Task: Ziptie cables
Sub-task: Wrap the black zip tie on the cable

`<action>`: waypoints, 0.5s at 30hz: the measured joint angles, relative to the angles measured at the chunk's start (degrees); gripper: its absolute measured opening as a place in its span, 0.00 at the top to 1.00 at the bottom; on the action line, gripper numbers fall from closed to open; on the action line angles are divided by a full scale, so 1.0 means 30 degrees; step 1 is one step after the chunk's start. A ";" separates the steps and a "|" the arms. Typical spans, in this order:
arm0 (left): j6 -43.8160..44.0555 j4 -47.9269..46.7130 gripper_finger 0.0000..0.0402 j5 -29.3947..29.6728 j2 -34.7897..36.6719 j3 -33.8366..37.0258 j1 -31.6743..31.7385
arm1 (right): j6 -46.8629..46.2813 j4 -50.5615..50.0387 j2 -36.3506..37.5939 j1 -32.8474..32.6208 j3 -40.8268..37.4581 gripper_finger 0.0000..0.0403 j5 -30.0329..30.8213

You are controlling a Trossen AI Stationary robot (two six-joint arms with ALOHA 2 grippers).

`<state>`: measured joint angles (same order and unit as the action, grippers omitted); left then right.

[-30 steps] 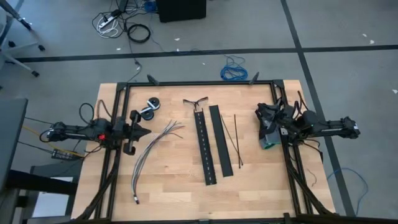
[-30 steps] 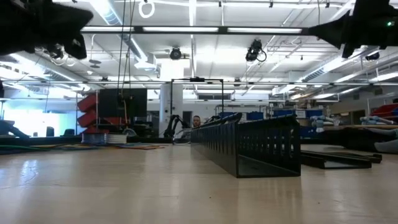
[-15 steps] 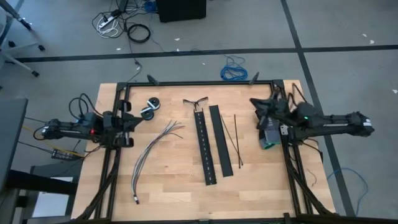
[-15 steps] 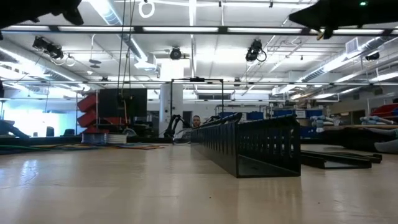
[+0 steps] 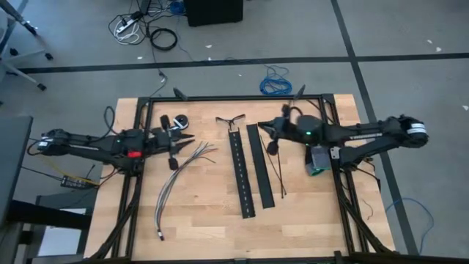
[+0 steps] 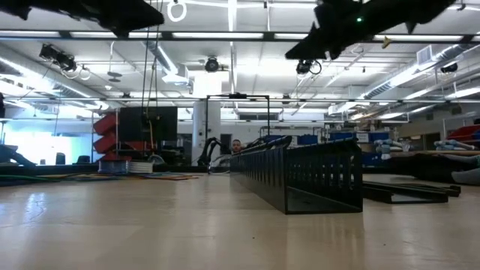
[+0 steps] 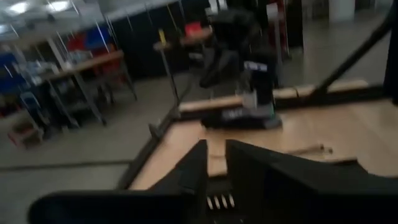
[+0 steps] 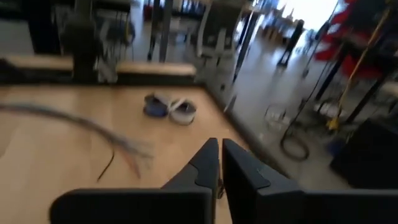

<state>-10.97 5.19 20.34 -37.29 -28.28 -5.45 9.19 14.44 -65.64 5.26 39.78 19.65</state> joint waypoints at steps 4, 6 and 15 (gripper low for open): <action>0.1416 -0.0298 0.66 0.0470 -0.1972 -0.0833 0.0000 | -0.1563 -0.4347 -0.1376 -0.0037 0.2300 0.81 -0.0914; 0.2181 -0.0415 0.58 0.0678 -0.2727 -0.0989 0.0000 | -0.1707 -0.6087 -0.2010 -0.0169 0.3196 0.73 -0.1132; 0.3158 -0.0991 0.47 -0.0486 -0.5187 -0.1099 -0.0022 | -0.0594 -1.1699 -0.3415 -0.0470 0.4291 0.50 -0.1050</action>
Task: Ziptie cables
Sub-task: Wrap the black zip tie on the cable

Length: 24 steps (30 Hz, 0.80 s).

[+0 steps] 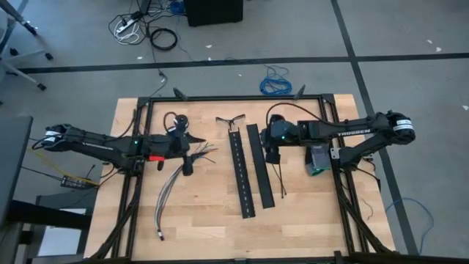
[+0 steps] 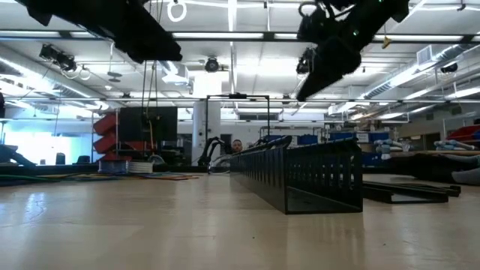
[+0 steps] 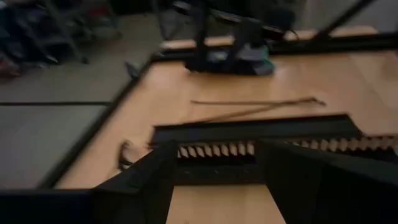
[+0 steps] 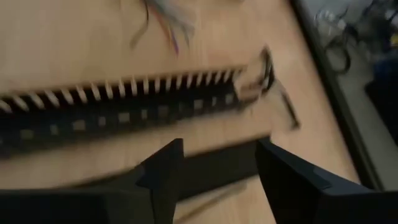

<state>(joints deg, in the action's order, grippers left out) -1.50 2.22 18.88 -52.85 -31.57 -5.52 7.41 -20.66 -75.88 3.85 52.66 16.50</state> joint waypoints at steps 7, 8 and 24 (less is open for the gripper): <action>0.0122 0.1672 0.47 -0.0156 -0.2789 0.0000 0.0000 | -0.2910 -0.0503 -0.0581 0.0433 -0.0451 0.49 0.1106; 0.0043 0.1858 0.47 -0.0152 -0.3223 0.0015 0.0002 | -0.3410 -0.0727 -0.0739 0.0488 -0.0486 0.49 0.1135; -0.1056 0.4776 0.47 0.0060 -0.6808 0.0007 0.1503 | -1.5699 -0.7018 -0.3459 -0.0096 -0.0523 0.53 0.0381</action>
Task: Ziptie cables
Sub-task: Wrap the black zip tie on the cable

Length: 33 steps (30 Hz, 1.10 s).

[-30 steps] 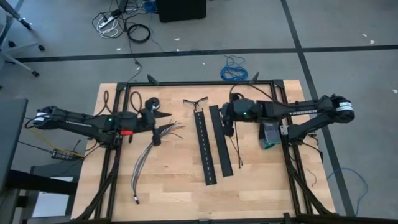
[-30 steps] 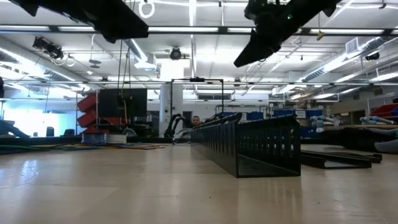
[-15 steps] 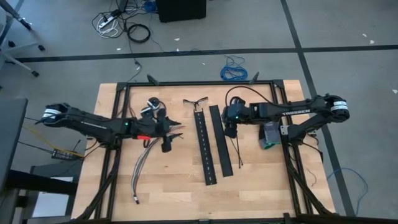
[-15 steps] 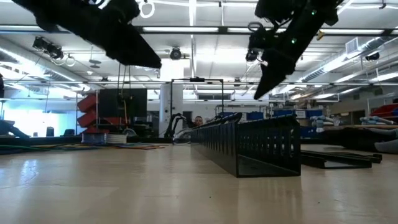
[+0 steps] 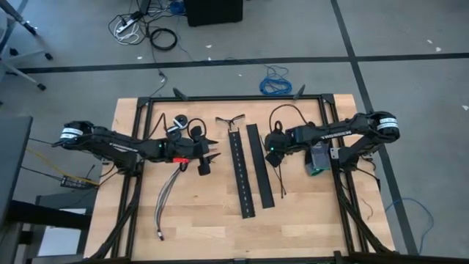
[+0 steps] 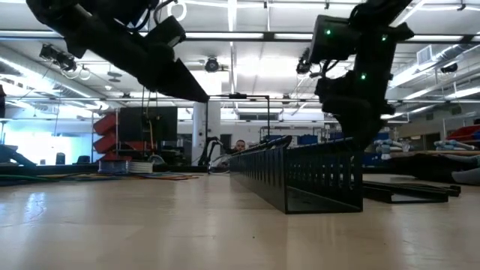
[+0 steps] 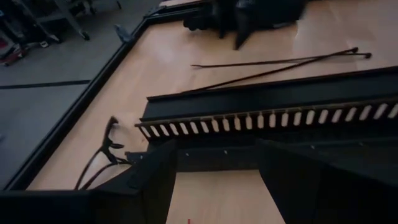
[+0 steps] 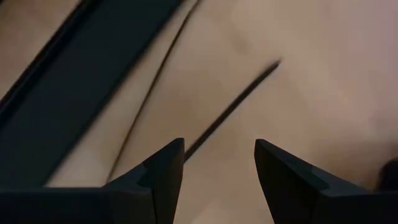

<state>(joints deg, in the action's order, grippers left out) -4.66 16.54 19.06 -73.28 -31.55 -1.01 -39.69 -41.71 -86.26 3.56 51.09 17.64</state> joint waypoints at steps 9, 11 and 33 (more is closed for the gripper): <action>0.0507 0.0348 0.47 -0.0004 -0.0006 0.0007 0.0209 | -0.5431 -0.0656 0.0014 -0.4156 0.0000 0.55 -0.2173; 0.0720 0.0386 0.47 -0.0004 -0.0006 0.0007 0.0201 | -0.6695 -0.0644 0.0014 -0.5122 0.0000 0.55 -0.2170; 0.1793 0.0645 0.47 -0.0667 0.0001 0.0007 0.0194 | -1.4439 0.1901 -0.3556 -1.0817 0.0189 0.56 -0.1050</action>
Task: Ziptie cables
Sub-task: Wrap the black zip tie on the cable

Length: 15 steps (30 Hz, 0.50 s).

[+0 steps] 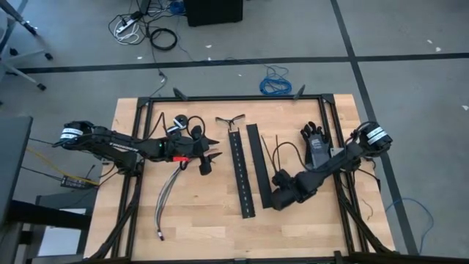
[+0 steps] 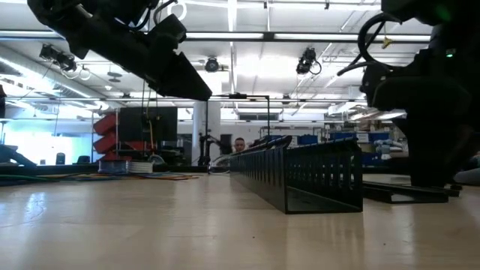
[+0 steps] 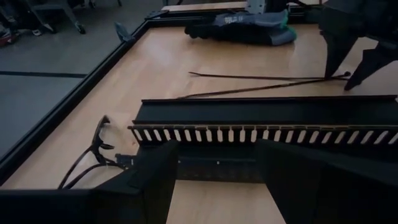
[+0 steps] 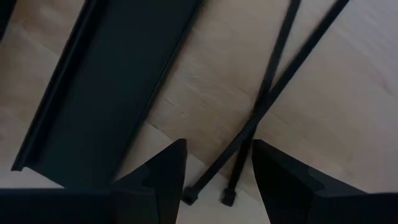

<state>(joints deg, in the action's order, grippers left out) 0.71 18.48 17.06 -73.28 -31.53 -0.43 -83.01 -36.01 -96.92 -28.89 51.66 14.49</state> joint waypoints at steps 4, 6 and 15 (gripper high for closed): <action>0.0013 0.0029 0.47 0.0007 0.0000 0.0000 0.0000 | -0.0511 -0.0021 -0.0015 -0.0121 -0.0007 0.61 0.0059; 0.0061 0.0034 0.47 0.0007 0.0000 0.0000 0.0000 | -0.0651 -0.0036 -0.0019 -0.0121 -0.0015 0.67 0.0007; 0.0712 0.0029 0.47 -0.0073 0.0000 0.0000 -0.0015 | 0.0751 -0.0414 0.0618 0.0205 0.0022 0.99 -0.0032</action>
<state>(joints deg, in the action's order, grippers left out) 2.85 18.57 16.84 -73.28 -31.53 -0.47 -80.75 -37.25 -95.07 -28.28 51.72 14.39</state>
